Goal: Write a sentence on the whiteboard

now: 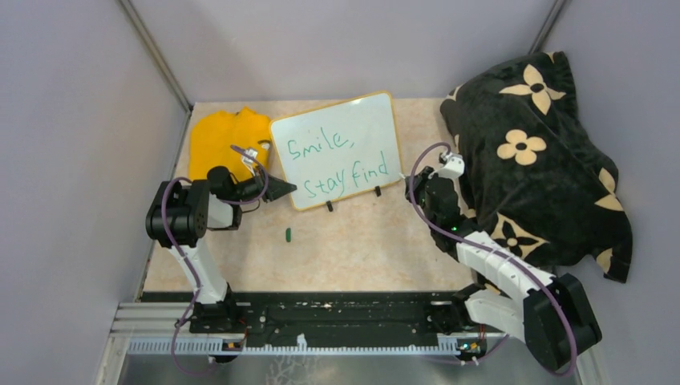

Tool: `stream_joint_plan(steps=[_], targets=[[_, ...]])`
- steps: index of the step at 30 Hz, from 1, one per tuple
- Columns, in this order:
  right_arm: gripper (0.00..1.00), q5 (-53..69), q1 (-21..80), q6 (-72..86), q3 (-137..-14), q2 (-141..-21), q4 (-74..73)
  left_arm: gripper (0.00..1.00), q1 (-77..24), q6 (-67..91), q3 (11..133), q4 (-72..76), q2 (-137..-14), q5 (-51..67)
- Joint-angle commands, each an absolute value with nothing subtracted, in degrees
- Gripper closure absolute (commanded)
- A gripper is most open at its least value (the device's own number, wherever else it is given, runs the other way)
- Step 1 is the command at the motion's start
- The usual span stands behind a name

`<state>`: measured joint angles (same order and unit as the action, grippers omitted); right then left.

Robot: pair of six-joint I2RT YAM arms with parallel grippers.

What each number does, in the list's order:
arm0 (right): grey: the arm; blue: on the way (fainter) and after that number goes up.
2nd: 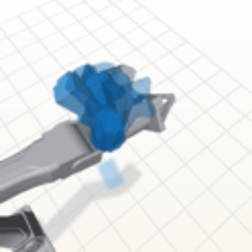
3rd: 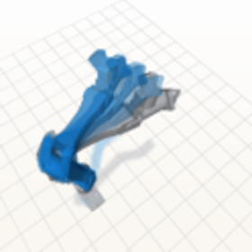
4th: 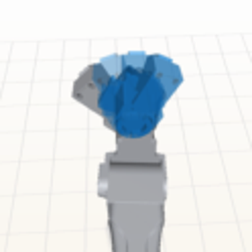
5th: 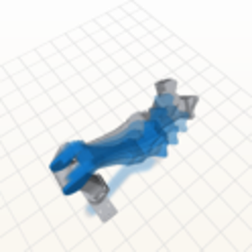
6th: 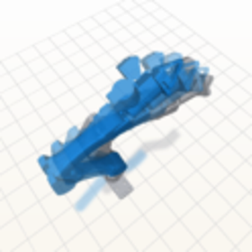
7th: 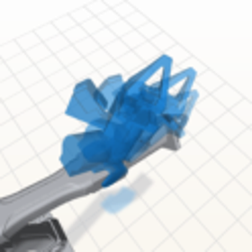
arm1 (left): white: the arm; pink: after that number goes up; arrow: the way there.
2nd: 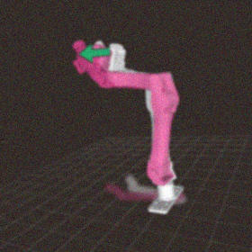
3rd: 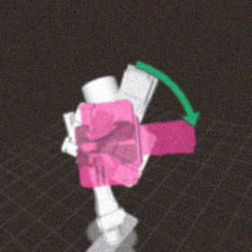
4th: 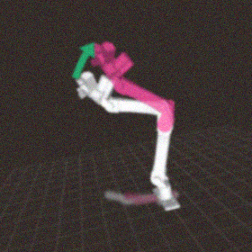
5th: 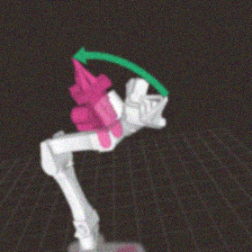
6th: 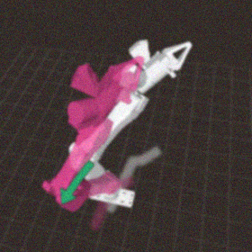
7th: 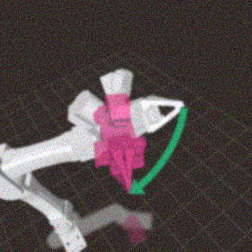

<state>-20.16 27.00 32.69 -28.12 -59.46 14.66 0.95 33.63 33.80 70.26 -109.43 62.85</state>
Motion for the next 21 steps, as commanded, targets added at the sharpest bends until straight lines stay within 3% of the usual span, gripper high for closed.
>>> stream_joint_plan(steps=[1,21], targets=[[1.0,-19.85,25.66,36.37,-27.97,-61.66,21.89,1.0,0.97,33.49,34.01,66.62,-111.18,61.52],[1.0,-18.79,25.57,38.01,-30.0,-70.85,29.27,1.0,0.97,33.49,34.17,66.47,-111.34,61.7]])
